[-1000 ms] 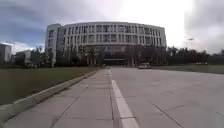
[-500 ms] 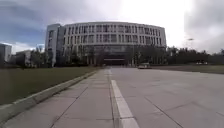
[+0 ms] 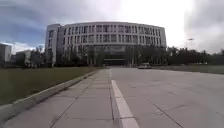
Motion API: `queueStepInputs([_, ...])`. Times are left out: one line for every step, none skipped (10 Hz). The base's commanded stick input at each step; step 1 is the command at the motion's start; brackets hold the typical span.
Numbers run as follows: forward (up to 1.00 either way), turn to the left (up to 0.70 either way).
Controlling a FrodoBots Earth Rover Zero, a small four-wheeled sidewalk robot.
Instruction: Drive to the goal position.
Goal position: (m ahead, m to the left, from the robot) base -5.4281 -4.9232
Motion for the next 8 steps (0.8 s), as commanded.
queueStepInputs([0.05, 0.0])
queueStepInputs([0.05, 0.0])
queueStepInputs([0.05, 0.0])
queueStepInputs([0.05, 0.0])
queueStepInputs([0.05, 0.0])
queueStepInputs([0.05, 0.0])
queueStepInputs([0.05, 0.0])
queueStepInputs([0.05, 0.0])
